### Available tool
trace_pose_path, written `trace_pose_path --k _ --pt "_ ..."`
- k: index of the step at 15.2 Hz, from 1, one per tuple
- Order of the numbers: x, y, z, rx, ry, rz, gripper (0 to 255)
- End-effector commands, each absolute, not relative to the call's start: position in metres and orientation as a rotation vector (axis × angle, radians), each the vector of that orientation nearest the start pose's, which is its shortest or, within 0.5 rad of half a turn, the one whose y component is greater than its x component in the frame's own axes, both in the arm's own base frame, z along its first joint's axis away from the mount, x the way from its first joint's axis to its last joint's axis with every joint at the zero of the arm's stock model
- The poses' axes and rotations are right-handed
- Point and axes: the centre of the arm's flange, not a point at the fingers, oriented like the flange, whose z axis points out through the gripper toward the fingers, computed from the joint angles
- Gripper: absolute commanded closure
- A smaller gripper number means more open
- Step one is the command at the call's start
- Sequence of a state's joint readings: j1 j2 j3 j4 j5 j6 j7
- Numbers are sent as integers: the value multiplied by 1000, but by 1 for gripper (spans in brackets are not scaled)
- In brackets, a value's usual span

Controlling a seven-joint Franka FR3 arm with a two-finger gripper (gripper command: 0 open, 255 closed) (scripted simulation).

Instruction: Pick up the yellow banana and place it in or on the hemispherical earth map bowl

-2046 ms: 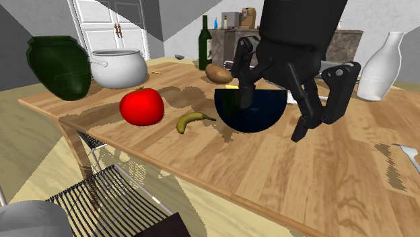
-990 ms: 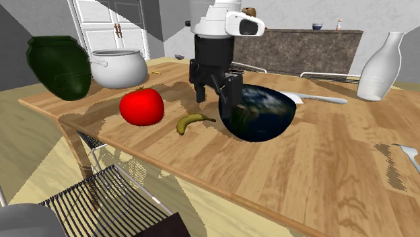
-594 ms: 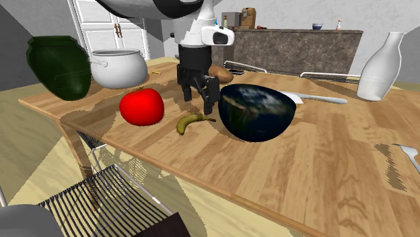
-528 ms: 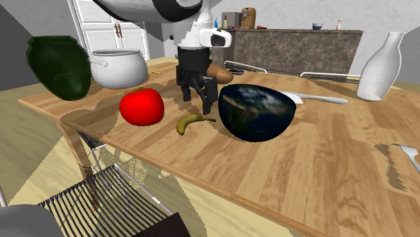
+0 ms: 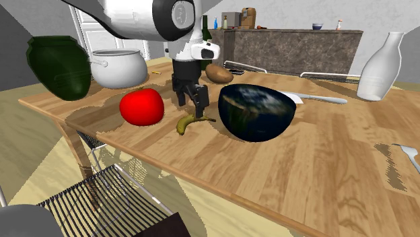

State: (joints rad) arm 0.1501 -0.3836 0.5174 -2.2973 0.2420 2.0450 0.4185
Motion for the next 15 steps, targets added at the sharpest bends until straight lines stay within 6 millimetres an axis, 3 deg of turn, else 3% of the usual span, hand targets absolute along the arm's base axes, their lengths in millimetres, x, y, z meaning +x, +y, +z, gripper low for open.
trace_pose_path --k 1,3,10,11,15 --pt "344 308 475 -3058 -190 -98 0" --pt "344 308 467 -3058 -190 -98 0" --pt "344 308 467 -3058 -190 -98 0" --pt "344 308 467 -3058 -190 -98 255" --pt "344 309 467 -3058 -190 -98 255"
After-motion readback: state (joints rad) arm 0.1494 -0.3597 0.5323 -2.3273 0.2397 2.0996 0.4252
